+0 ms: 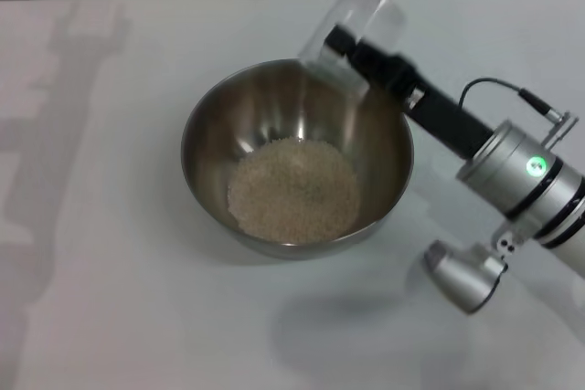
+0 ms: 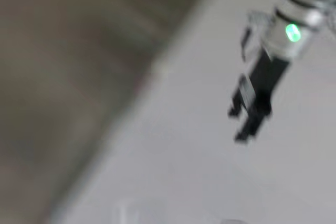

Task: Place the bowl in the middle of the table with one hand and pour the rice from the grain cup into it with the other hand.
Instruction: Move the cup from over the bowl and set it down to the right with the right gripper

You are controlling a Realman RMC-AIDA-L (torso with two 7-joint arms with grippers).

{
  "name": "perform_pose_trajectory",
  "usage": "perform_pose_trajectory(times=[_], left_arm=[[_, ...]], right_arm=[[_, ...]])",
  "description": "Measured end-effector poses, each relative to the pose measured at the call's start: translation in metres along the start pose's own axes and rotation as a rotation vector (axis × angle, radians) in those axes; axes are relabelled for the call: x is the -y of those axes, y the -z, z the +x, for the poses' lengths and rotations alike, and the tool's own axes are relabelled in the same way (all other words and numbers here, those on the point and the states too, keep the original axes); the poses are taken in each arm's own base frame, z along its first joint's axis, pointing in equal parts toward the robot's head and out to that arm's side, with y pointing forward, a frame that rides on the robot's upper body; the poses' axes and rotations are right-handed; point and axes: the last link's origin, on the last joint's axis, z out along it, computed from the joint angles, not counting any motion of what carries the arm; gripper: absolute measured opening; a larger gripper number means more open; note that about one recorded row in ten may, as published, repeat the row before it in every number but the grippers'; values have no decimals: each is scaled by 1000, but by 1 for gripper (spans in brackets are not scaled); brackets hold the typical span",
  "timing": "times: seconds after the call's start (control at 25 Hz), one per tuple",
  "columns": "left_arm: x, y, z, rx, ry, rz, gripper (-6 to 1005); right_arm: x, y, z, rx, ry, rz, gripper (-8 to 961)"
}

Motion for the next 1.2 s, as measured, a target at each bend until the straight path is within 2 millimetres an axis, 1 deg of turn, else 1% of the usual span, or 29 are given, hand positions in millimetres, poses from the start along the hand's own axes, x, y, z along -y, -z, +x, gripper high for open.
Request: perform_pose_trajectory(times=[0.04, 0.08, 0.12, 0.16, 0.2, 0.24, 0.28, 0.32, 0.36, 0.4, 0.44, 0.48, 0.52, 0.64, 0.68, 0.72, 0.76, 0.8, 0.84, 0.88, 0.92, 0.96, 1.0, 1.08, 1.16, 1.2], left_arm=[[0, 0, 0, -1, -1, 0, 725], [-1, 0, 1, -2, -2, -2, 726], [-1, 0, 1, -2, -2, -2, 726], [-1, 0, 1, -4, -3, -4, 726], [-1, 0, 1, -4, -3, -4, 726], [-1, 0, 1, -4, -3, -4, 726], [-2, 0, 2, -8, -4, -7, 726], [-2, 0, 2, -8, -4, -7, 726], [-3, 0, 3, -10, -4, -10, 726], [-3, 0, 3, -10, -4, -10, 726], [-3, 0, 3, -10, -4, -10, 726], [-4, 0, 5, -18, -3, -13, 726], [-4, 0, 5, -18, -4, -13, 726], [-4, -1, 5, -19, -6, -15, 726], [-4, -1, 5, -20, -6, -15, 726], [-4, -1, 5, -20, -6, -15, 726], [-4, -1, 6, -23, -6, -16, 726], [-5, -1, 6, -26, -6, -17, 726], [-5, -1, 6, -26, -6, -17, 726], [-4, -1, 7, -28, -6, -17, 726], [-4, -1, 7, -28, -6, -17, 726], [-4, -1, 7, -29, -7, -17, 726], [-4, -1, 7, -32, -7, -18, 726], [-4, -1, 8, -34, -7, -18, 726], [-4, -1, 8, -39, -7, -19, 726], [-5, -1, 9, -41, -7, -21, 726]], right_arm=[[0, 0, 0, 0, 0, 0, -1], [2, -2, 6, -52, -78, 11, -1], [2, -2, 6, -52, -78, 11, -1], [3, -2, 8, -78, -129, 17, -1], [6, -2, 12, -134, -262, 36, -1], [6, -2, 12, -134, -262, 36, -1], [9, -1, 16, -191, -411, 63, -1], [9, -1, 16, -191, -411, 63, -2], [10, 0, 18, -219, -489, 78, -2], [12, 2, 24, -279, -637, 119, -2], [12, 2, 24, -279, -637, 119, -2], [14, 5, 29, -342, -788, 172, -2], [14, 5, 29, -342, -788, 172, -2], [15, 11, 35, -410, -1025, 247, -1], [14, 14, 40, -450, -1148, 292, -1], [14, 14, 40, -450, -1148, 292, -1], [12, 16, 43, -472, -1213, 315, -1], [8, 20, 46, -509, -1346, 348, 0], [8, 20, 46, -509, -1346, 348, 0], [2, 23, 47, -530, -1452, 351, 0], [2, 23, 47, -530, -1452, 351, 0], [-2, 24, 47, -541, -1504, 348, 0], [-9, 26, 47, -568, -1593, 335, -1], [-16, 26, 45, -591, -1669, 309, -1], [-20, 26, 44, -602, -1702, 291, -1], [-28, 25, 42, -632, -1751, 247, -1]])
